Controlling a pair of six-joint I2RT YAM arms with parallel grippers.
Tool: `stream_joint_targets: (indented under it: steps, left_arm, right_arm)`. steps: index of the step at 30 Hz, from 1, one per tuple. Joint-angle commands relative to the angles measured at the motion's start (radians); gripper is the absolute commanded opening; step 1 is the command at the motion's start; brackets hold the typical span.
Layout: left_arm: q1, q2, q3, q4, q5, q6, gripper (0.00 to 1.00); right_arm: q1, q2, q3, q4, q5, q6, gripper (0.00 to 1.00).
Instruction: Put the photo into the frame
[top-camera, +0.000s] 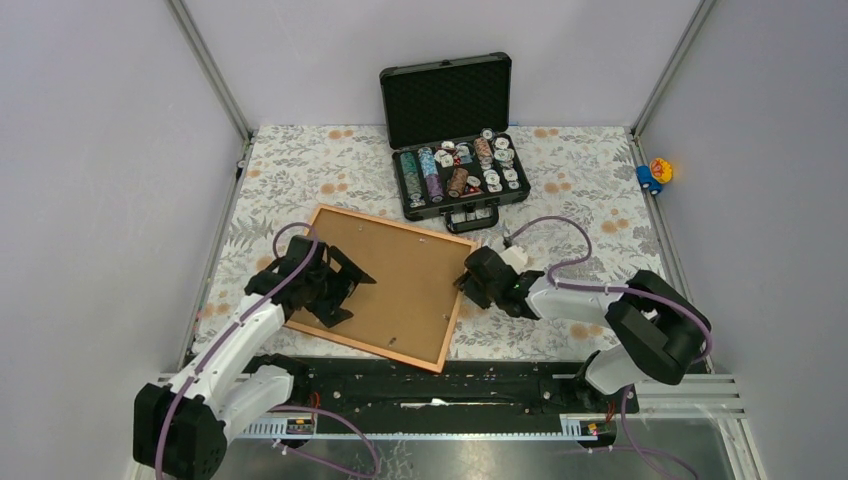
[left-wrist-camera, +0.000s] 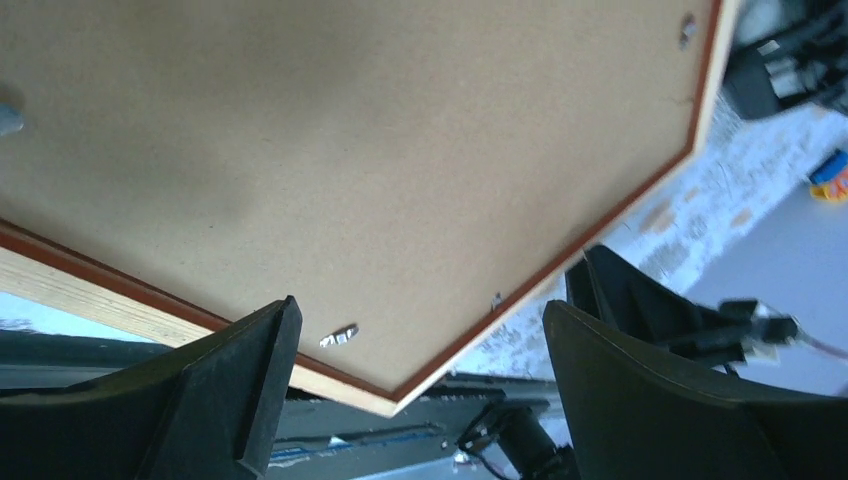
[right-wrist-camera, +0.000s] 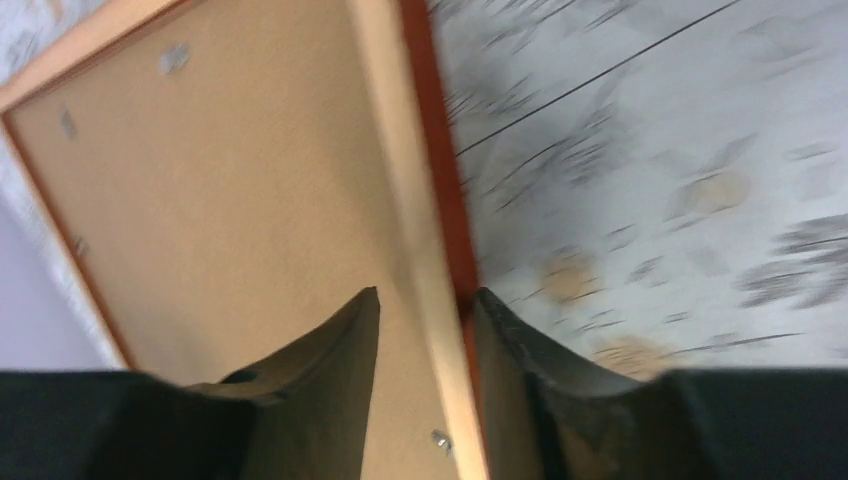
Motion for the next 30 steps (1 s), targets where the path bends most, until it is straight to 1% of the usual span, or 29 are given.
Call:
stream_joint_targets:
  steps: [1,3,4,5,6,7,8,10,12,14,15,16,18,20,22,24,27,30]
  left_arm:
    - [-0.005,0.023,-0.007,-0.041,-0.158,-0.073,0.99]
    - [-0.004,0.057,0.021,-0.051,-0.223,-0.041,0.99]
    - [-0.004,0.078,0.037,-0.052,-0.249,-0.019,0.99]
    - [-0.004,0.097,0.054,-0.051,-0.262,0.001,0.99]
    - [-0.005,0.116,0.073,-0.048,-0.274,0.027,0.99]
    - [-0.005,0.135,0.088,-0.047,-0.285,0.049,0.99]
    - [-0.004,0.151,0.104,-0.042,-0.289,0.074,0.99]
    - [-0.004,0.173,0.130,-0.002,-0.268,0.147,0.99]
    - [-0.005,0.179,0.129,0.034,-0.256,0.209,0.99]
    - [-0.005,0.176,0.118,0.077,-0.250,0.272,0.99]
    - [-0.005,0.175,0.117,0.090,-0.248,0.306,0.99]
    - [-0.004,0.175,0.123,0.100,-0.240,0.340,0.99]
    - [-0.005,0.168,0.147,0.114,-0.206,0.411,0.99]
    - [-0.005,0.160,0.185,0.123,-0.157,0.486,0.99]
    - [-0.005,0.149,0.230,0.136,-0.096,0.578,0.99]
    - [-0.004,0.145,0.273,0.136,-0.065,0.662,0.99]
    - [-0.004,0.150,0.328,0.124,-0.086,0.755,0.99]
    - [-0.005,0.157,0.348,0.145,-0.094,0.819,0.99]
  right_arm:
    - [0.072,0.022,0.066,0.207,-0.127,-0.016,0.57]
    - [0.084,0.015,0.082,0.223,-0.200,-0.147,0.72]
    - [0.084,0.006,0.086,0.214,-0.230,-0.223,0.82]
    - [0.083,-0.004,0.094,0.194,-0.245,-0.321,0.88]
    - [0.083,-0.009,0.128,0.136,-0.242,-0.466,0.92]
    - [0.083,-0.016,0.171,0.036,-0.199,-0.561,0.97]
    - [0.083,-0.023,0.204,-0.032,-0.153,-0.677,0.99]
    - [0.083,-0.039,0.243,-0.053,-0.130,-0.915,1.00]
    - [0.077,-0.014,0.288,-0.056,-0.086,-1.097,1.00]
    - [0.046,0.055,0.364,-0.076,-0.060,-1.212,1.00]
    - [0.024,0.098,0.416,-0.095,-0.082,-1.255,1.00]
    - [0.002,0.135,0.461,-0.111,-0.127,-1.292,1.00]
    - [-0.050,0.197,0.517,-0.094,-0.276,-1.354,1.00]
    - [-0.075,0.249,0.537,0.013,-0.349,-1.401,1.00]
    - [-0.083,0.326,0.608,-0.002,-0.403,-1.458,0.99]
    - [-0.086,0.396,0.670,-0.016,-0.443,-1.507,0.93]
    - [-0.095,0.485,0.753,-0.063,-0.450,-1.555,0.82]
    - [-0.103,0.534,0.779,-0.075,-0.466,-1.593,0.76]
